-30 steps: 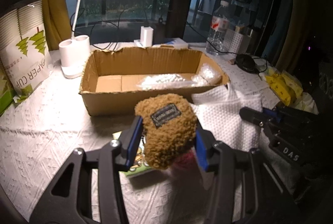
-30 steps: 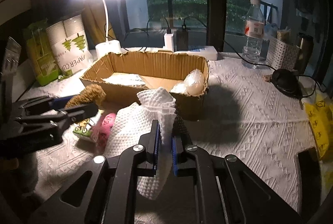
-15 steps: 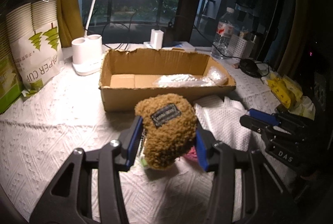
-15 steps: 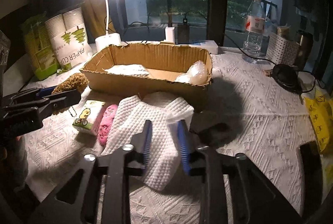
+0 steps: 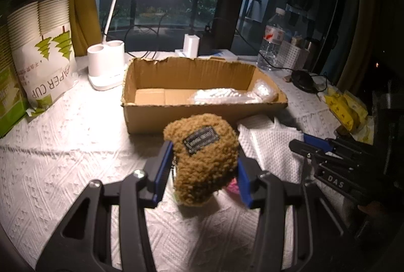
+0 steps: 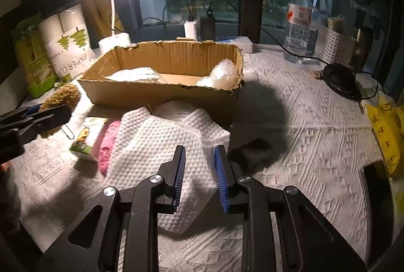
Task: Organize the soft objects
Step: 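Lift the plush bear and white towel and carry both toward the box, then lower the bear and towel into the box and open both grippers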
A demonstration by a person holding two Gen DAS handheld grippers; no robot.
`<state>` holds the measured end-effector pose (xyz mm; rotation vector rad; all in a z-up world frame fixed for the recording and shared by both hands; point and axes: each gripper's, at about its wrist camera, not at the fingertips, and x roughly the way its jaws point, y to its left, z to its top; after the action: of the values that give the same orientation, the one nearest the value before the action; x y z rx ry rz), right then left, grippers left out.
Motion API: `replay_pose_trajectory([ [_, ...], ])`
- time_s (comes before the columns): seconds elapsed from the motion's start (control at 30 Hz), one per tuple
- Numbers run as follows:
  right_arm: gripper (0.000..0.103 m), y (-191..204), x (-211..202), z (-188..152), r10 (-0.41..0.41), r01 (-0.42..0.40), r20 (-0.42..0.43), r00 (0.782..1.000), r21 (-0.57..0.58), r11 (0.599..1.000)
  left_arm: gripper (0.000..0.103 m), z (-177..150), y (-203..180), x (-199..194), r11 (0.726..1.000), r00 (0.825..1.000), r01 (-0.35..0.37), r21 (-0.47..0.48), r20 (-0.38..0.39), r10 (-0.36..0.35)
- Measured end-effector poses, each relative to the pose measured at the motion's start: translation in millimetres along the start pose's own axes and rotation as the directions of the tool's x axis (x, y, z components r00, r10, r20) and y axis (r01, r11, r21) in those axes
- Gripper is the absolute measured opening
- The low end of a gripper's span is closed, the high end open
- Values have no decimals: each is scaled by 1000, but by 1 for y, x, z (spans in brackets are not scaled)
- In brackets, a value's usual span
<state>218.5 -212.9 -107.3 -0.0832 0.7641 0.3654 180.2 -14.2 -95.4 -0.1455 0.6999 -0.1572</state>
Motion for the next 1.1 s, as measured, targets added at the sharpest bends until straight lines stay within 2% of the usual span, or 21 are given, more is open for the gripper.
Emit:
replay_pose_trajectory([
  [0.07, 8, -1, 0, -1, -6, 6, 2, 1000, -5, 1000, 47, 1, 0, -1, 1000, 1000, -1, 2, 2, 1],
  [0.1, 5, -1, -1, -1, -11, 11, 6, 1000, -7, 1000, 47, 1, 0, -1, 1000, 1000, -2, 4, 4, 2],
  [0.37, 3, 6, -43, 17, -4, 9, 125, 992, -39, 999, 47, 7, -2, -13, 1000, 999, -5, 22, 40, 4],
  [0.63, 3, 21, -87, 47, -1, 24, 249, 969, -91, 996, 47, 19, 2, -32, 999, 995, -18, 33, 94, 15],
  [1.1, 3, 32, -94, 88, 41, 5, 313, 949, -145, 989, 47, 53, 13, -43, 998, 982, -51, 43, 182, 42],
])
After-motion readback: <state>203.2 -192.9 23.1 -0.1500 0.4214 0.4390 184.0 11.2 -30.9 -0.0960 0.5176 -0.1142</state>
